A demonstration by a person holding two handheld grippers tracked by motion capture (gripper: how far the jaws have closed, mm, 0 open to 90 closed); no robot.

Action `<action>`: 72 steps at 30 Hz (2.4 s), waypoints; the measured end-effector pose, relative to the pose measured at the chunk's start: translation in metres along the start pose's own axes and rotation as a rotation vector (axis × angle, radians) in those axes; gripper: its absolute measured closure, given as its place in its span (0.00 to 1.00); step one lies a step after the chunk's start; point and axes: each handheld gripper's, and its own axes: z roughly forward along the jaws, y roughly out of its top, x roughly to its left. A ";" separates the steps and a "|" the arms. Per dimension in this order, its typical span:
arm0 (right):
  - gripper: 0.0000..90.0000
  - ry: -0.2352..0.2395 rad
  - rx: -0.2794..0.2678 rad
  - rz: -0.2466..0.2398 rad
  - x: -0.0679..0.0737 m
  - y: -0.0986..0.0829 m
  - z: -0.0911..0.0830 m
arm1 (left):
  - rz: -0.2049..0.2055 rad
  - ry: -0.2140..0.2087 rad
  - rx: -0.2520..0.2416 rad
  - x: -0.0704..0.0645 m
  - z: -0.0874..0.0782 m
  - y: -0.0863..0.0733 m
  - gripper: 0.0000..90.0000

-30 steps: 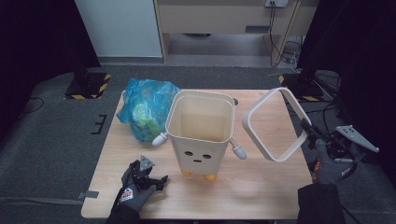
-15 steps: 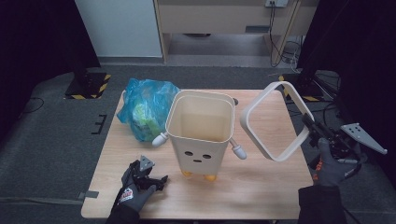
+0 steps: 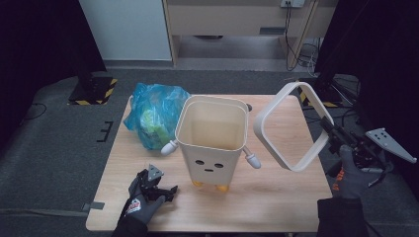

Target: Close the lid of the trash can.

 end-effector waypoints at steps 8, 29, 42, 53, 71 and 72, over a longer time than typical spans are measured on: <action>0.87 0.029 -0.023 0.014 0.003 0.006 0.001 | 0.000 0.000 0.000 0.000 0.000 0.000 0.00; 0.87 0.109 -0.013 0.003 0.019 0.020 0.016 | 0.000 0.000 0.001 0.000 0.000 0.000 0.00; 0.87 0.162 -0.006 -0.004 0.034 0.033 0.030 | 0.001 0.000 0.001 0.000 0.000 0.000 0.00; 0.87 0.218 0.011 -0.017 0.049 0.044 0.044 | 0.003 -0.002 0.001 0.000 0.000 0.000 0.00; 0.86 0.283 0.050 -0.037 0.075 0.050 0.070 | 0.004 -0.003 0.001 0.000 0.000 0.000 0.00; 0.86 0.286 0.054 -0.037 0.077 0.050 0.071 | 0.004 -0.003 0.001 0.000 0.000 0.000 0.00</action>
